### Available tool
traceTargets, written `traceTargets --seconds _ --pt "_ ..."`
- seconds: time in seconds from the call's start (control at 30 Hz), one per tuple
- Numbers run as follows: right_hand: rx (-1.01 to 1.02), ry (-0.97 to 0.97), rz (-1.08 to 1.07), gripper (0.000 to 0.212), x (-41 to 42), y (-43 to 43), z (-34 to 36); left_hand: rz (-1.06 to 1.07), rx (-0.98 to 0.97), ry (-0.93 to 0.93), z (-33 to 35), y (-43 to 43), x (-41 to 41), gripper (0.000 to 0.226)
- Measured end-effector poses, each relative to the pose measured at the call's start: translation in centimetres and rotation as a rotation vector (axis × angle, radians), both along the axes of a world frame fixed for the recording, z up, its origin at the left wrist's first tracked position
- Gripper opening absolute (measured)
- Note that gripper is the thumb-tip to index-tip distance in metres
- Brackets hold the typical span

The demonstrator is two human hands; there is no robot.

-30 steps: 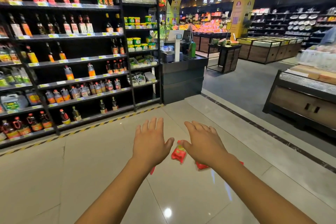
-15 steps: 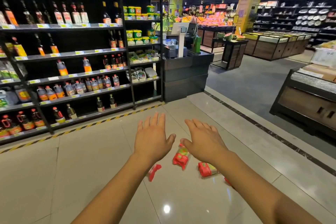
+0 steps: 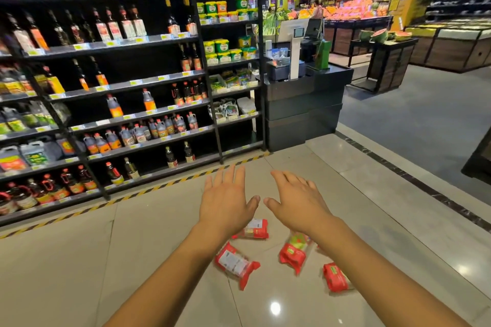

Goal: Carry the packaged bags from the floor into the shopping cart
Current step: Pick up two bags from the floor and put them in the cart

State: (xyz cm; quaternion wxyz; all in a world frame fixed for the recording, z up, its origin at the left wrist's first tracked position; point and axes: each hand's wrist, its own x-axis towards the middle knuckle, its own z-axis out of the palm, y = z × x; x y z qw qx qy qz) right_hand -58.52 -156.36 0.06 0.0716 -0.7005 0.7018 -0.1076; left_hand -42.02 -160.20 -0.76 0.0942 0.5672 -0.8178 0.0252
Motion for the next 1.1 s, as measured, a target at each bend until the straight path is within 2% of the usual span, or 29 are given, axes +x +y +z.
traceTargets --seconds 0.27,0.57,0.9,1.1 --pt "0.035 -0.016 0.043 0.067 -3.3 -10.4 -1.4 0.044 0.064 -0.028 -1.5 -8.5 -2.8 0.083" --pt "0.084 0.006 0.136 0.069 -3.0 -21.5 -5.1 0.132 0.140 -0.018 -5.5 -17.7 -2.1 0.082" --pt "0.203 0.126 0.233 0.067 -0.8 -37.6 -11.2 0.237 0.294 0.130 -14.0 -32.2 0.7 0.080" --pt "0.331 0.173 0.286 0.068 0.6 -45.2 -17.0 0.293 0.376 0.119 -19.9 -37.8 2.7 0.077"
